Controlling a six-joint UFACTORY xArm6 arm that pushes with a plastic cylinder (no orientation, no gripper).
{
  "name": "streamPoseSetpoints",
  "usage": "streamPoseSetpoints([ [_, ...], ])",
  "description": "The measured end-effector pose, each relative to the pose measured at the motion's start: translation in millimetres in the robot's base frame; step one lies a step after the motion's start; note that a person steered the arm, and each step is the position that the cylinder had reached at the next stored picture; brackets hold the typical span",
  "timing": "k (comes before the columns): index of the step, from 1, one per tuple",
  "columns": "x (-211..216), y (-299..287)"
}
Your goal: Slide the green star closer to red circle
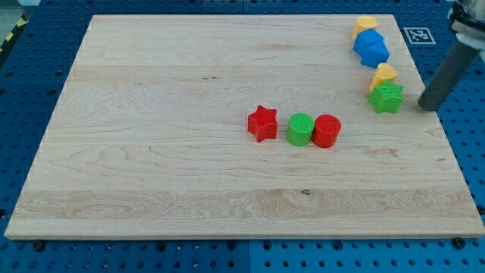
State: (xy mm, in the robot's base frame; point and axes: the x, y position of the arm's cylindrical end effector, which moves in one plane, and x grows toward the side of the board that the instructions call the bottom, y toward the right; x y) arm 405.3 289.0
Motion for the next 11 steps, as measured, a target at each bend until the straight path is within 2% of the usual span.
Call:
streamPoseSetpoints([
  [1,-27,-18],
  [3,-27,-63],
  [5,-29,-36],
  [7,-28,-47],
  [11,42,-67],
])
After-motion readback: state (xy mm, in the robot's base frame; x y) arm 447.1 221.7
